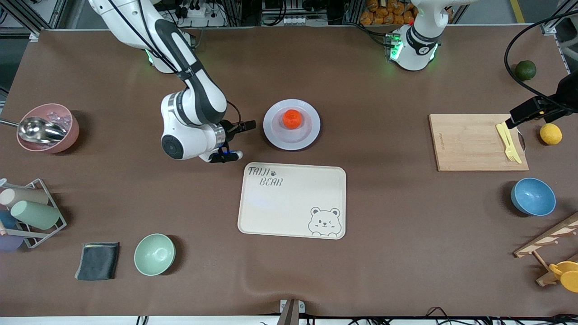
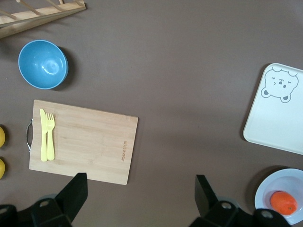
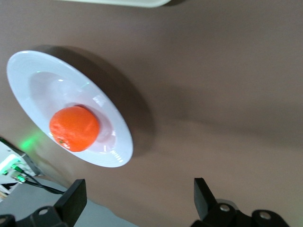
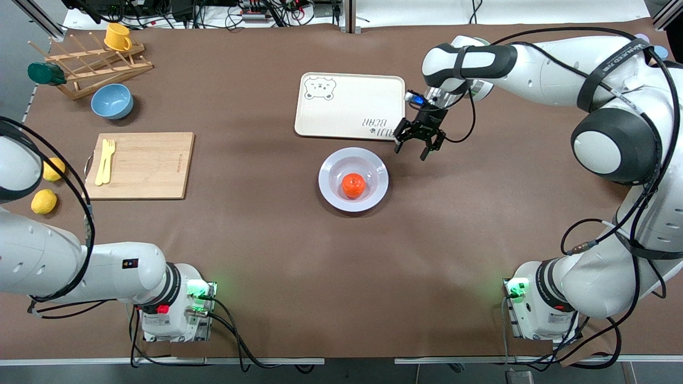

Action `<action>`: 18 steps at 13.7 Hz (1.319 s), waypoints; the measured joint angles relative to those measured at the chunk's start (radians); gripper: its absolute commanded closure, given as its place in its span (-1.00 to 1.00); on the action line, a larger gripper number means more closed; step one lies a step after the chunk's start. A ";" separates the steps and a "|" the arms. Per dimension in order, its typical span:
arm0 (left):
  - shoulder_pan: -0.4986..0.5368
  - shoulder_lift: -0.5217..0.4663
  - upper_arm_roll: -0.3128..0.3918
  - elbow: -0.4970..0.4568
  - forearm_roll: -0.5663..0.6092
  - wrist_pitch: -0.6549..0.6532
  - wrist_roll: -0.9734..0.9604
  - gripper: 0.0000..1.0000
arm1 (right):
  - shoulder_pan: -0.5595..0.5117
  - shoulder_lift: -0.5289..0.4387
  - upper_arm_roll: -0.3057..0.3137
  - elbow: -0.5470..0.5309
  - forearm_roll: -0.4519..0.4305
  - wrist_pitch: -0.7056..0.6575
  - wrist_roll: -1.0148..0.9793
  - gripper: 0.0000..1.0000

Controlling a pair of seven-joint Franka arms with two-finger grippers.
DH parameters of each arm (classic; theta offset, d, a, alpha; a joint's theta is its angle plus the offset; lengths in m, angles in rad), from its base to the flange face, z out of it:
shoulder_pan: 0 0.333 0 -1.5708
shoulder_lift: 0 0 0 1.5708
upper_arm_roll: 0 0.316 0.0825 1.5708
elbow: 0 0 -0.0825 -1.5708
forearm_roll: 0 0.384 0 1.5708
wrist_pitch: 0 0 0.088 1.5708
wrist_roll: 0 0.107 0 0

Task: Place orange and plate with both arms
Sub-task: 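Grip the white plate rim with the right gripper while the left withdraws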

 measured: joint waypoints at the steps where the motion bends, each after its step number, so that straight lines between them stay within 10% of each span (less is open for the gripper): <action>1: -0.004 -0.008 -0.002 -0.008 0.000 0.000 0.000 -1.00 | 0.009 0.002 0.000 -0.005 0.032 0.003 -0.001 -1.00; 18: -0.045 -0.033 -0.004 -0.038 0.021 0.020 0.000 -1.00 | 0.017 0.144 -0.015 -0.045 0.372 0.012 -0.380 -1.00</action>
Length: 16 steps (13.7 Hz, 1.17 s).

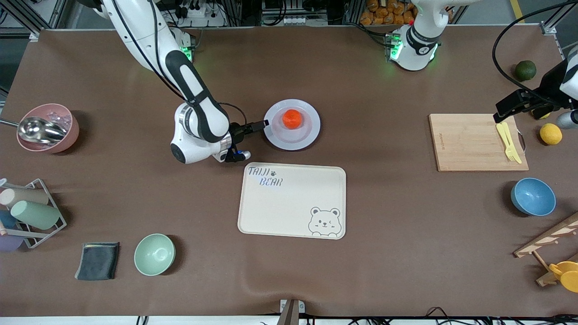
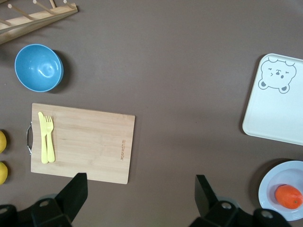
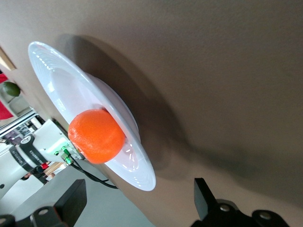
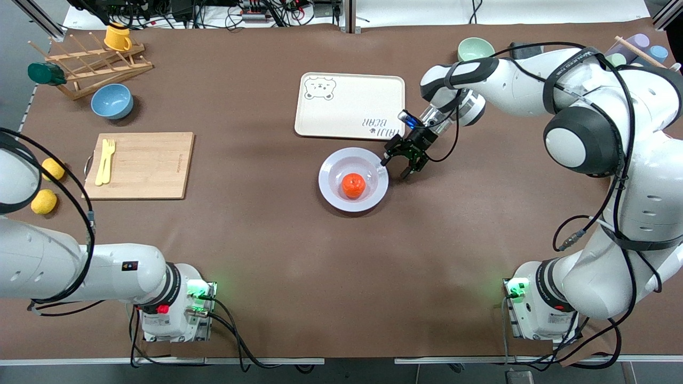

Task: Place orange and plate with both arms
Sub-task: 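Grip the white plate rim with the right gripper while the left withdraws, then slide the plate with the right gripper onto the bear tray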

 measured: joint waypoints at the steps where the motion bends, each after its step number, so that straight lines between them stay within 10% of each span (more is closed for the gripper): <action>1: 0.000 0.000 0.000 0.000 0.000 0.001 0.000 -1.00 | 0.000 0.006 0.000 -0.004 0.018 0.000 -0.022 -1.00; 16: 0.000 -0.022 -0.011 -0.005 0.000 -0.022 0.000 -1.00 | 0.059 0.054 0.011 -0.013 0.208 0.009 -0.078 -1.00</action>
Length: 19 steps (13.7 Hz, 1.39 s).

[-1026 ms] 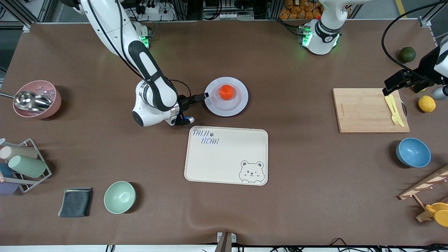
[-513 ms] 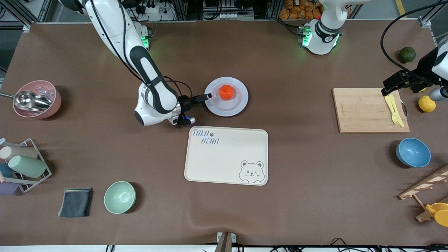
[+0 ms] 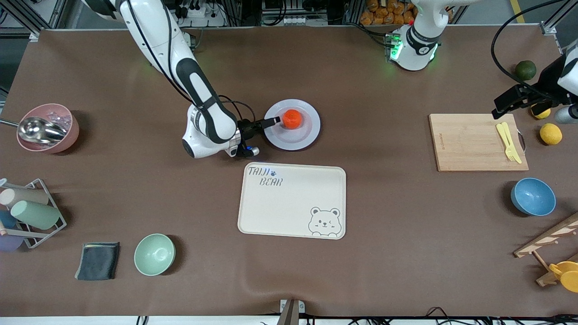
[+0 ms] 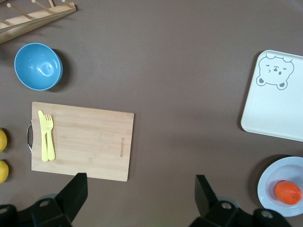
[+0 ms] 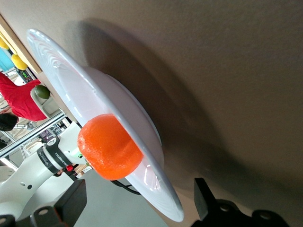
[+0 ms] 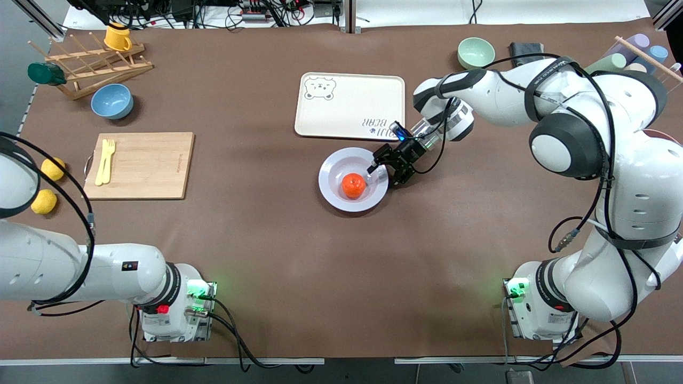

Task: Place orange and plate with both arms
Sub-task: 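Slide the plate with the right gripper onto the bear tray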

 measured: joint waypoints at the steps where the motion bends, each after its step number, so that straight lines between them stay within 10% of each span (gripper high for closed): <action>1: 0.000 -0.004 -0.001 0.000 0.000 -0.005 0.000 -1.00 | 0.004 0.002 0.000 -0.001 0.003 0.002 0.000 -1.00; 6: 0.000 -0.017 -0.001 0.000 0.000 -0.025 0.000 -1.00 | 0.024 0.007 0.000 -0.003 0.019 0.022 -0.001 0.98; 19: 0.000 -0.017 -0.019 0.000 0.000 -0.030 0.000 -1.00 | 0.018 0.007 -0.009 0.005 0.026 0.024 -0.001 1.00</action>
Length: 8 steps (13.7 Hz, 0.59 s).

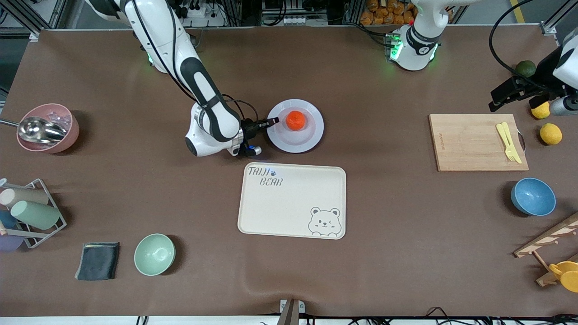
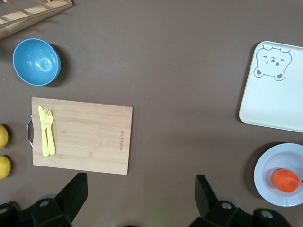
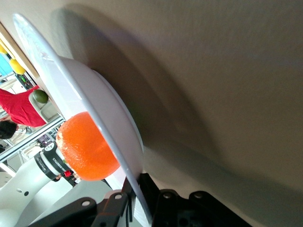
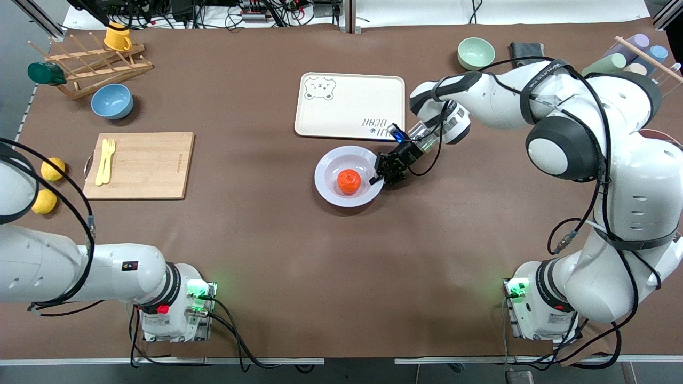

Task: Place orange and plate with both arms
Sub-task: 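Slide the plate with the right gripper onto the bear tray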

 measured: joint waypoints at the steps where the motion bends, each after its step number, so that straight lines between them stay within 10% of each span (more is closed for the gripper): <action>1: 0.000 0.000 -0.006 0.000 0.000 0.000 0.000 -1.00 | -0.009 -0.003 -0.003 0.005 0.003 -0.010 0.000 1.00; 8: -0.001 0.000 -0.029 -0.002 0.000 0.000 0.000 -1.00 | -0.114 -0.062 -0.009 0.027 0.008 -0.111 0.000 1.00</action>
